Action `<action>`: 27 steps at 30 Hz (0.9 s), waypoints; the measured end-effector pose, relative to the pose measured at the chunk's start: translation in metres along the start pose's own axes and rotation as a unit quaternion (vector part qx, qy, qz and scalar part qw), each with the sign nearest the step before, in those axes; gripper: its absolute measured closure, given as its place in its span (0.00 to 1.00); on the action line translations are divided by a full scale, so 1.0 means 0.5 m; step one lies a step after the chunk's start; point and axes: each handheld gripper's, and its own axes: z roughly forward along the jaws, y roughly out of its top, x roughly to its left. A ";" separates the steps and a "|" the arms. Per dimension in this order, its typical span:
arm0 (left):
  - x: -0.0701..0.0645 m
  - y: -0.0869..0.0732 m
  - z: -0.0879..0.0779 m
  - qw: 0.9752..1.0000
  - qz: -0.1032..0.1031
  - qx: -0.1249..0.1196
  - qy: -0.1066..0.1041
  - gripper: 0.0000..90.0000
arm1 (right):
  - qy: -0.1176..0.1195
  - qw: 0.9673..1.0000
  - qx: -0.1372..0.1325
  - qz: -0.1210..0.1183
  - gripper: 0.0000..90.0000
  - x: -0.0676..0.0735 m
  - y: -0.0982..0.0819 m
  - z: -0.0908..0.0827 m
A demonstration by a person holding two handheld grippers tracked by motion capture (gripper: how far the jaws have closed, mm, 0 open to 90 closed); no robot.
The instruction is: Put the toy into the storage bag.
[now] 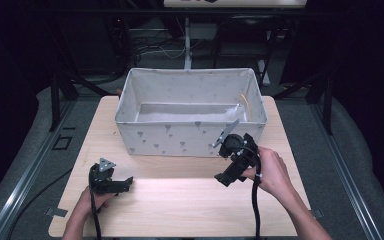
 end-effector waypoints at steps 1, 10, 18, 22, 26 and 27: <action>0.000 0.000 0.000 1.000 0.000 0.000 0.000 0.00 | 0.006 1.000 0.005 0.000 0.00 0.003 -0.008 0.013; 0.000 0.000 0.000 1.000 0.000 0.000 0.000 0.00 | 0.037 0.999 0.027 0.007 0.00 0.021 -0.060 0.100; 0.000 0.000 0.000 1.000 -0.001 0.000 0.000 0.00 | 0.053 0.997 0.048 0.020 0.00 0.037 -0.114 0.185; 0.000 0.000 0.000 1.000 -0.001 0.000 0.000 0.00 | 0.051 0.997 0.051 0.032 0.00 0.038 -0.141 0.221; 0.000 0.000 0.000 1.000 -0.001 0.001 0.000 0.00 | 0.045 0.997 0.035 0.048 0.00 0.033 -0.160 0.240; 0.000 0.000 0.000 1.000 -0.001 0.001 0.000 0.00 | 0.039 0.997 0.033 0.049 0.00 0.033 -0.164 0.244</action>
